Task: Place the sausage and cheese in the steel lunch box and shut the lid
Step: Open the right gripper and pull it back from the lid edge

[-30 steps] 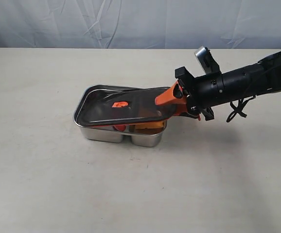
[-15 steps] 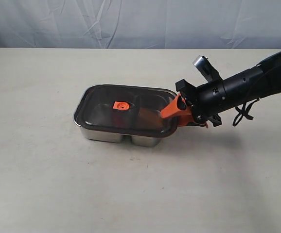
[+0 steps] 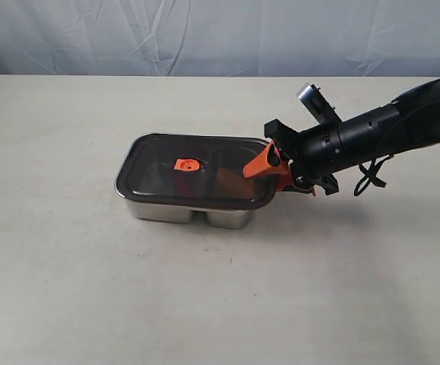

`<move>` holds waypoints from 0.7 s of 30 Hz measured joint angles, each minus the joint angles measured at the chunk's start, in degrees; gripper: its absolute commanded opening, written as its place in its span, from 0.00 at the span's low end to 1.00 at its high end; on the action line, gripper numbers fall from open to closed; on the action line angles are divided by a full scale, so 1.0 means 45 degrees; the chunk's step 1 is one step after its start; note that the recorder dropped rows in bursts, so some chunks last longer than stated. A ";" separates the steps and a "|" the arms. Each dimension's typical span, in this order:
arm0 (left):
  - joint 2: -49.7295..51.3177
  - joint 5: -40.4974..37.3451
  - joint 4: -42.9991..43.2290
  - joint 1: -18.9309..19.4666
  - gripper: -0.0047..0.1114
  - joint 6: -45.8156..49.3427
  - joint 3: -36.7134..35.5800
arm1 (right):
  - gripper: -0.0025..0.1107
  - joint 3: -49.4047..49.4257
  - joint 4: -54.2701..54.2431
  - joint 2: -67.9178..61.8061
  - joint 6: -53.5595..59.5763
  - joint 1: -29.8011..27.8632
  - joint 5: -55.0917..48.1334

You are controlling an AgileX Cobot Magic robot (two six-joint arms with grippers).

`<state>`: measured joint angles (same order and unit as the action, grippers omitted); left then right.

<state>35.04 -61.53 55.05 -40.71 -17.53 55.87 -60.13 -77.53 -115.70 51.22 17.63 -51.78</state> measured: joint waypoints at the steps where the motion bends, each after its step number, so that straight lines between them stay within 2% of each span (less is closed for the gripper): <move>1: 0.0000 0.0000 0.0000 0.0000 0.54 0.0000 0.0000 | 0.42 0.0000 -0.0009 0.0000 0.0000 0.0007 0.0030; 21: 0.0000 0.0000 -0.0014 0.0000 0.54 0.0000 0.0000 | 0.42 0.0000 0.0163 0.0136 0.0000 0.0032 0.0380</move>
<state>35.04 -61.53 54.99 -40.71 -17.53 55.87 -60.13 -76.79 -115.08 51.22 17.78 -50.07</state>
